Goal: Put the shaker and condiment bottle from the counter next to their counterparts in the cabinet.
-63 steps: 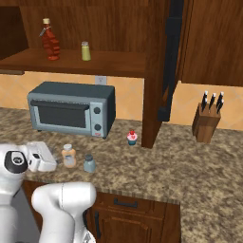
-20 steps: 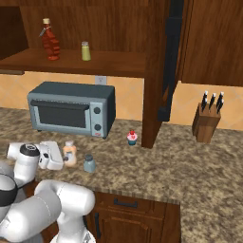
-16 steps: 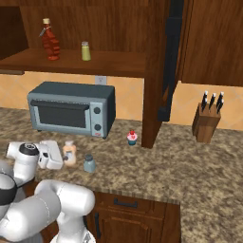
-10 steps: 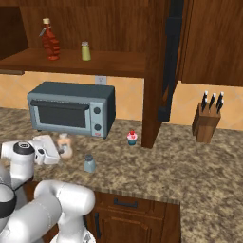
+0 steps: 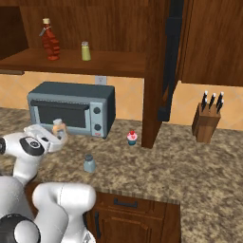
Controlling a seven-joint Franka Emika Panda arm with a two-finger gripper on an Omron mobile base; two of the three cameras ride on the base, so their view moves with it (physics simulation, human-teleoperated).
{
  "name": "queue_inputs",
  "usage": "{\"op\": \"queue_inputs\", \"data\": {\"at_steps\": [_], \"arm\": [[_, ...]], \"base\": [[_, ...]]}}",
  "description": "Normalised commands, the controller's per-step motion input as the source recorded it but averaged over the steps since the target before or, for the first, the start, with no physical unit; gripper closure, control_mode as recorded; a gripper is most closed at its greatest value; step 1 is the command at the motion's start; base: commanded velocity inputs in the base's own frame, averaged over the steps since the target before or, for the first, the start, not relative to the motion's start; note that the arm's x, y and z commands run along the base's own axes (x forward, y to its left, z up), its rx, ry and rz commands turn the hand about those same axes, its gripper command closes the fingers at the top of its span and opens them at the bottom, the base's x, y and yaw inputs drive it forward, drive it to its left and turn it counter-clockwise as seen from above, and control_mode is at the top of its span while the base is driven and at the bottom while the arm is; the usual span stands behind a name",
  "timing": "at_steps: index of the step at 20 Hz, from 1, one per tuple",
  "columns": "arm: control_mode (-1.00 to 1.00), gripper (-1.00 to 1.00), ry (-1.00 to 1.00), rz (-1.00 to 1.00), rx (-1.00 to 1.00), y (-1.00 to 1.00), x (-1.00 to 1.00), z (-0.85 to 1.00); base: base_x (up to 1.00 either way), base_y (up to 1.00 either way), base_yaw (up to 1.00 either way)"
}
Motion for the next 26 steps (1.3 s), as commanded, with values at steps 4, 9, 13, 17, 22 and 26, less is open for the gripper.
{"op": "queue_inputs", "data": {"at_steps": [4,9,13,17,22,26], "arm": [[-1.0,1.0,0.07,0.25,0.19,-0.01,-0.26,0.83],[-1.0,1.0,0.03,0.25,0.18,0.0,-0.26,0.79],[-1.0,1.0,0.04,0.27,0.14,0.02,-0.3,0.78],[-1.0,1.0,0.15,0.24,0.14,0.18,-0.22,0.93],[-1.0,1.0,0.25,0.16,0.12,0.28,-0.24,1.0],[-1.0,1.0,0.04,0.09,0.02,0.27,-0.26,1.0]], "base": [[0.0,0.0,0.0],[0.0,0.0,0.0],[0.0,0.0,0.0],[0.0,0.0,0.0],[0.0,0.0,0.0],[0.0,0.0,0.0]]}}
